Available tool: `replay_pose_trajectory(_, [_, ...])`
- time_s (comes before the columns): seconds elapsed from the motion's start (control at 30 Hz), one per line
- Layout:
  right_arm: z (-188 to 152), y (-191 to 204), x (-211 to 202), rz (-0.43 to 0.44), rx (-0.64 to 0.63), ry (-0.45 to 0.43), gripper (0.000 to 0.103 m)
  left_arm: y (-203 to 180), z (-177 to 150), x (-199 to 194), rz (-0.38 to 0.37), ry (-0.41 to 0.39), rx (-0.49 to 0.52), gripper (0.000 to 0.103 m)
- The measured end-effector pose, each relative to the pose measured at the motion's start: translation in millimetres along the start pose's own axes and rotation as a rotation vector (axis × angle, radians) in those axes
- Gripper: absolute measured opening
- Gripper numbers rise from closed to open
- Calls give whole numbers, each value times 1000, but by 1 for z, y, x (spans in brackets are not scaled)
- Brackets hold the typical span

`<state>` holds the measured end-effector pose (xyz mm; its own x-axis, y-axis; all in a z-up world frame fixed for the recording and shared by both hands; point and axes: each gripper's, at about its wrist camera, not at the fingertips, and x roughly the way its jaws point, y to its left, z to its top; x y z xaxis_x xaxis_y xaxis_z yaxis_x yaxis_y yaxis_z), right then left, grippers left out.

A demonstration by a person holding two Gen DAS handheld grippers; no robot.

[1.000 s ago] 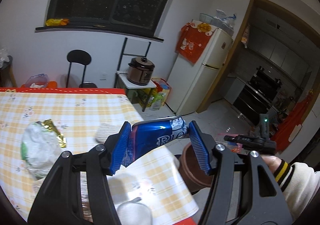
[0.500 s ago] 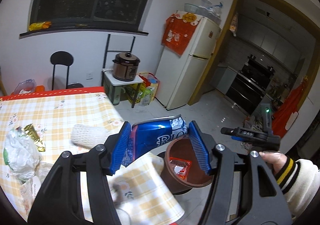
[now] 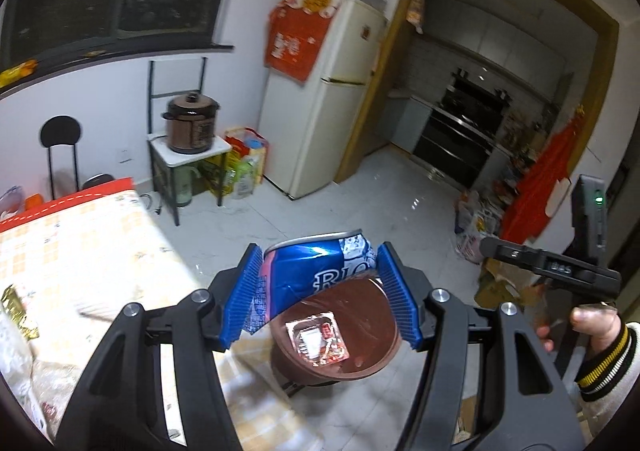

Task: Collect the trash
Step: 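Open the right tool over the brown bin while the left tool holds the can, then open the left tool to drop the blue can into the bin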

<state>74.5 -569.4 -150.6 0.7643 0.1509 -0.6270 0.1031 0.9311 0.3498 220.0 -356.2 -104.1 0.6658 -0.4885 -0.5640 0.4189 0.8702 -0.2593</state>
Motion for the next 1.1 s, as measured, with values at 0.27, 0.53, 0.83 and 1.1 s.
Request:
replay_pose_trajectory(0.27, [-2,-27,-23,-79,21,-51,98,-36,22,51,-58,40,60,61])
replay_pose_trajectory(0.53, [-9,-53,-31,-167,24,-50,98,-60,27,114,-105,121,92,61])
replay_pose_trajectory(0.83, [-14,-60,-33,-213,31,-47,98,-79,43,142,-109,75,153,87])
replay_pose_trajectory(1.1, [-15,-43,-37,-227,-8,-82,98,-50,53,101,-56,14,135,97])
